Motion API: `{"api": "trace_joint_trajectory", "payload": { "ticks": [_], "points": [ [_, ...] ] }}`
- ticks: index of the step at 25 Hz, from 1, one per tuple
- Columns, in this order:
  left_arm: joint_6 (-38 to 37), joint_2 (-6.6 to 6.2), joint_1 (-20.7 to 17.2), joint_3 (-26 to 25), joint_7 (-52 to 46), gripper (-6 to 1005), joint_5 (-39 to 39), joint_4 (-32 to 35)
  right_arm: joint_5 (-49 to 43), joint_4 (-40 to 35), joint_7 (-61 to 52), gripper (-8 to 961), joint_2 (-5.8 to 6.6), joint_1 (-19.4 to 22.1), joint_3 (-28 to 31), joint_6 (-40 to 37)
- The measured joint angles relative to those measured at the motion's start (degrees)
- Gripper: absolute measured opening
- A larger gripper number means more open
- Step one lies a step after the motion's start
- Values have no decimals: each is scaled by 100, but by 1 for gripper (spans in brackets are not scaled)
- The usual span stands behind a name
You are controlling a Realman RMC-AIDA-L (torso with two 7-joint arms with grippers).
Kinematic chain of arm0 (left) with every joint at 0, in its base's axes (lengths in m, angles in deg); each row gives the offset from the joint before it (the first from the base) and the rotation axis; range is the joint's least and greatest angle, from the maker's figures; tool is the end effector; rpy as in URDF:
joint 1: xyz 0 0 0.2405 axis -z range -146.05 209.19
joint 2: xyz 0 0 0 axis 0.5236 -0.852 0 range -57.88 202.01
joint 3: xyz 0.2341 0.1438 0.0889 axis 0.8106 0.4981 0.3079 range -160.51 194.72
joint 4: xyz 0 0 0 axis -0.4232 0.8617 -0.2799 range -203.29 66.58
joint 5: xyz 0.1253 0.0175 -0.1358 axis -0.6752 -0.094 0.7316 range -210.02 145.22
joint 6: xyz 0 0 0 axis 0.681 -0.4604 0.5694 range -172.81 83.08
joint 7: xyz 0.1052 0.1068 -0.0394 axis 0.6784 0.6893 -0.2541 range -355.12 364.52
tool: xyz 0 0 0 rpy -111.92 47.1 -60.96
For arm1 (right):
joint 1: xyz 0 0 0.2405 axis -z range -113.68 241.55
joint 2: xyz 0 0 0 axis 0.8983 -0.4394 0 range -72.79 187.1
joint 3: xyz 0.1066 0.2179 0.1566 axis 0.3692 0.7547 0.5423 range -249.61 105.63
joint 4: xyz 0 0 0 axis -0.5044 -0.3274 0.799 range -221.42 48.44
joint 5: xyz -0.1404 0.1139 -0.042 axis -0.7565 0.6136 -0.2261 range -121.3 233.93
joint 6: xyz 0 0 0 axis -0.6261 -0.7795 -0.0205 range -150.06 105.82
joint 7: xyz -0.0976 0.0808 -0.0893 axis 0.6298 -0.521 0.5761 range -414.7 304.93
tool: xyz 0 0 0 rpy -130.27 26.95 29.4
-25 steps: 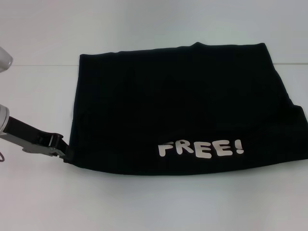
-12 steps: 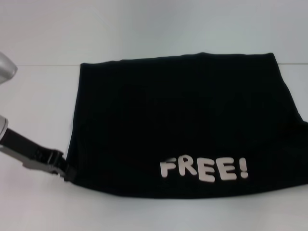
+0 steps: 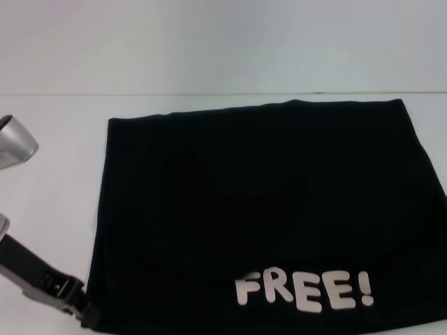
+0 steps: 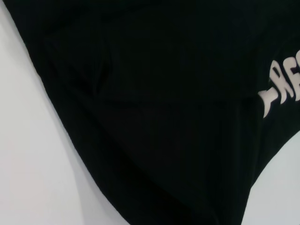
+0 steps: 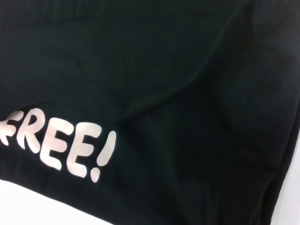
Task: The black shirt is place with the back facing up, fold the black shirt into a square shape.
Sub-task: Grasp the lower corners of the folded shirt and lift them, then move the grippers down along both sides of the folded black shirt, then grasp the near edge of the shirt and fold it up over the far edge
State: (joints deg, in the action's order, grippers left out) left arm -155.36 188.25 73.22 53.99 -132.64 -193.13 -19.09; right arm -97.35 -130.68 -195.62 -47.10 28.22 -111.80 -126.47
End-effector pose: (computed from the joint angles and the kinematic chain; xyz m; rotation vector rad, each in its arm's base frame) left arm -0.2844 0.3123 0.0108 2.4878 1.8103 -0.4007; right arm 0.3443 0.3154 0.0835 -2.2592 1.9337 -0.3339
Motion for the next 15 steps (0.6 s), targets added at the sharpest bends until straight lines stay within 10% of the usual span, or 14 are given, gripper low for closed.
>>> {"api": "trace_joint_trajectory", "payload": {
  "ticks": [15],
  "points": [
    [-286,-1,50,-61,205,28,-124,151,65,-125,353,78,-14,53,533,-356]
  ]
}}
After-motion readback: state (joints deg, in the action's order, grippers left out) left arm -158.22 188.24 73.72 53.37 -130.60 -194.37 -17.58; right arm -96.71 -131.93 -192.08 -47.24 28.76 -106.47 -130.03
